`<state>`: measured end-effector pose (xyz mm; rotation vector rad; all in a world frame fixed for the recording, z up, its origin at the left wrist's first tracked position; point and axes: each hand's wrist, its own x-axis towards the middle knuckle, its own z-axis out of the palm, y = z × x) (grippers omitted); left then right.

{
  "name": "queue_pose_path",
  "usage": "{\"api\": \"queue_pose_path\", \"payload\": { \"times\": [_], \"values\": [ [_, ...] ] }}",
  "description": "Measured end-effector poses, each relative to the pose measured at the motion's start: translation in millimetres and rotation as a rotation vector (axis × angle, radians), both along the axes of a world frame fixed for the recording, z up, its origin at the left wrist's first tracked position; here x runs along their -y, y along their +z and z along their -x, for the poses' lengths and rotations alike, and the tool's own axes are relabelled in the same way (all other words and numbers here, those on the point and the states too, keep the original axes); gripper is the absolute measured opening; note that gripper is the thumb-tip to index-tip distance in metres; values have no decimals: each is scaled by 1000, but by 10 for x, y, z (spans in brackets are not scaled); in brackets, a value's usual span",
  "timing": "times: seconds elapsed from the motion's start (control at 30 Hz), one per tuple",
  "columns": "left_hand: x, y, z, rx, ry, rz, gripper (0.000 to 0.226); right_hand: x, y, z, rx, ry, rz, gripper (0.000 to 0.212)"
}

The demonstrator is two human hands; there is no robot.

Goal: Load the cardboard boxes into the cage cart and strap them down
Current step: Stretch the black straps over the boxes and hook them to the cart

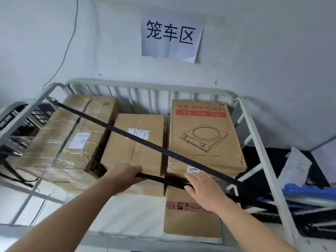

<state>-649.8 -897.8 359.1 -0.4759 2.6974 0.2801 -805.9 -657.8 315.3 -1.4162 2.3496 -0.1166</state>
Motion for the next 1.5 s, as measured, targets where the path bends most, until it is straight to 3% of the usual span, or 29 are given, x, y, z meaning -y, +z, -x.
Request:
{"api": "queue_pose_path", "payload": {
  "times": [0.17,0.3,0.5,0.67,0.83,1.07,1.13,1.33,1.5],
  "values": [
    [476,50,-405,-93,54,-95,41,659,94,-458,200,-30,62,30],
    [699,21,-651,-116,177,-244,31,1047,181,-668,421,-132,116,30],
    [824,-33,-904,-131,340,-533,8,1357,237,-722,624,-163,40,29],
    [742,-98,-1069,-211,530,-617,15,1579,152,-829,810,-157,-10,25],
    [589,-178,-1157,-234,553,-547,8,1887,31,-1125,935,-94,-14,13],
    [694,-161,-1702,-302,693,-401,34,2214,-101,-1402,947,-106,-29,12],
    [817,-209,-1976,-221,712,-304,39,2346,-117,-1494,915,-88,-41,13],
    [1200,-510,-2654,319,703,-32,60,2730,-419,-1846,928,-66,-112,25],
    [1349,-803,-2949,425,725,-38,75,2932,-753,-2141,942,-38,-279,19]
  ]
}}
